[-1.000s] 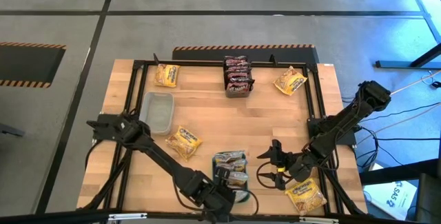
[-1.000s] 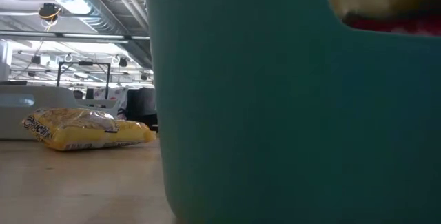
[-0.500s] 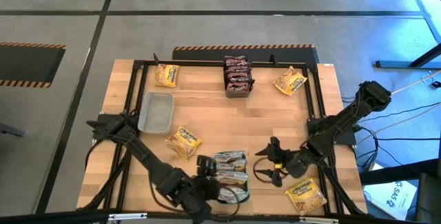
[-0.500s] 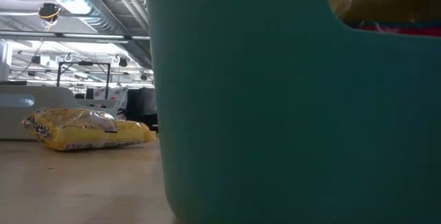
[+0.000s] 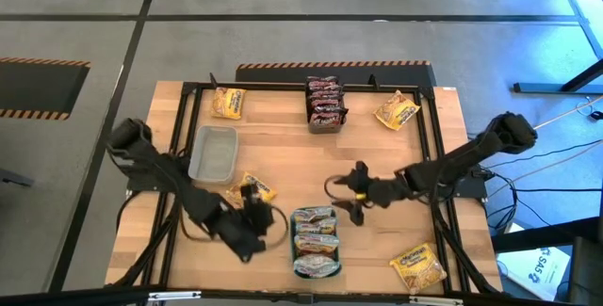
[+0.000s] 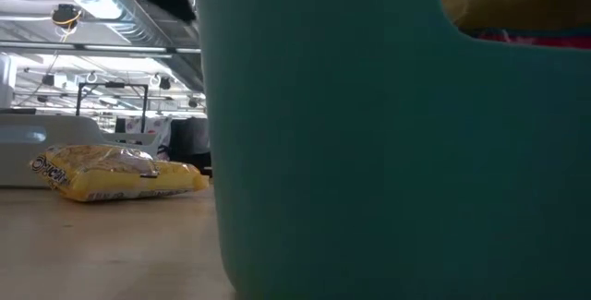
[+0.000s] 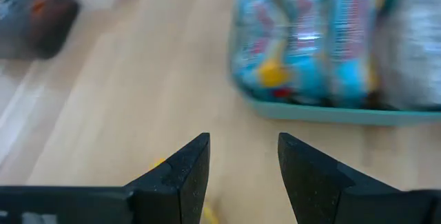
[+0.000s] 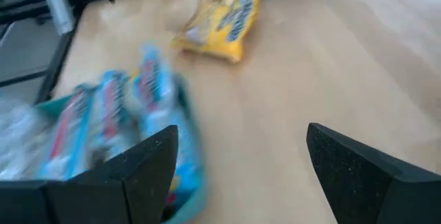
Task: Sort Maruchan noodles
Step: Put the yellow noodle pack into the white bin
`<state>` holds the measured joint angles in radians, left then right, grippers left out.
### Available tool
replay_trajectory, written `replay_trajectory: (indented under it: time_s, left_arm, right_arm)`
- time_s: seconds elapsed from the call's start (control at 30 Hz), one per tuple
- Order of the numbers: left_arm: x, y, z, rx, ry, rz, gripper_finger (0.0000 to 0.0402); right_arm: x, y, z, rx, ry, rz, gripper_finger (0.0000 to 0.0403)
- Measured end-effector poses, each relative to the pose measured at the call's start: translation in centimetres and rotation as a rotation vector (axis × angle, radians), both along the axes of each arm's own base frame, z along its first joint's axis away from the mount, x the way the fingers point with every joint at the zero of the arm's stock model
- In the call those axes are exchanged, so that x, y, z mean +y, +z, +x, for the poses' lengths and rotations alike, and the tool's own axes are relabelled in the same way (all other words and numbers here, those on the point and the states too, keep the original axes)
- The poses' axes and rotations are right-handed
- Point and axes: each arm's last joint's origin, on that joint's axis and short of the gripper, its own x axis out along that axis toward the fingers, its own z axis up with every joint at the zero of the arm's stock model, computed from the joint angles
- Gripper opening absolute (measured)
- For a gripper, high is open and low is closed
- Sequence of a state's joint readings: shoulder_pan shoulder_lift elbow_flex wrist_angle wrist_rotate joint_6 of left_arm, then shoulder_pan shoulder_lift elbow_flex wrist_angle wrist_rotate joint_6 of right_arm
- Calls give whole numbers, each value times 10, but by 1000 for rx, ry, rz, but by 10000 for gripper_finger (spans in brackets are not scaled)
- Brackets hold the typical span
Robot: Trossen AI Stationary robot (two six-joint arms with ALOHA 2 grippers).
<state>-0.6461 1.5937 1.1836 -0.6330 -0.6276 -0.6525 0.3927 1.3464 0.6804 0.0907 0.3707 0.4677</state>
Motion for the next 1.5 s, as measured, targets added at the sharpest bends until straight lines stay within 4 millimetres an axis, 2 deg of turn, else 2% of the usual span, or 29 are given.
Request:
replay_trajectory:
  time_s: [0.17, 0.3, 0.43, 0.57, 0.83, 1.03, 1.13, 1.3, 1.4, 1.5]
  left_arm:
    - [42, -20, -17, -61, 112, -25, 165]
    - [70, -35, -19, -88, 210, -21, 165]
    - [89, -46, -17, -81, 292, -29, 165]
    - [99, -57, -14, -42, 337, -52, 165]
    - [111, -78, -11, -3, 461, -92, 165]
    - [112, -89, -9, 62, 451, -133, 165]
    - [109, -88, -7, 49, 416, -149, 165]
    - [97, -83, 8, -76, 296, -166, 165]
    - [90, -87, 16, -124, 241, -168, 165]
    - [86, -100, 25, -114, 187, -214, 165]
  right_arm:
    - [-32, 3, 12, -28, -64, -32, 303]
    - [-51, 4, 17, -31, -95, -49, 303]
    - [-63, -2, 23, -21, -122, -60, 303]
    - [-70, -15, 32, -2, -147, -67, 303]
    - [-82, -34, 51, -60, -187, 23, 303]
    - [-88, -42, 58, -90, -171, 79, 303]
    - [-88, -44, 58, -79, -167, 68, 303]
    - [-87, -43, 58, -82, -147, 54, 303]
    - [-86, -44, 58, -78, -122, 60, 303]
    - [-85, -44, 58, -68, -101, 62, 303]
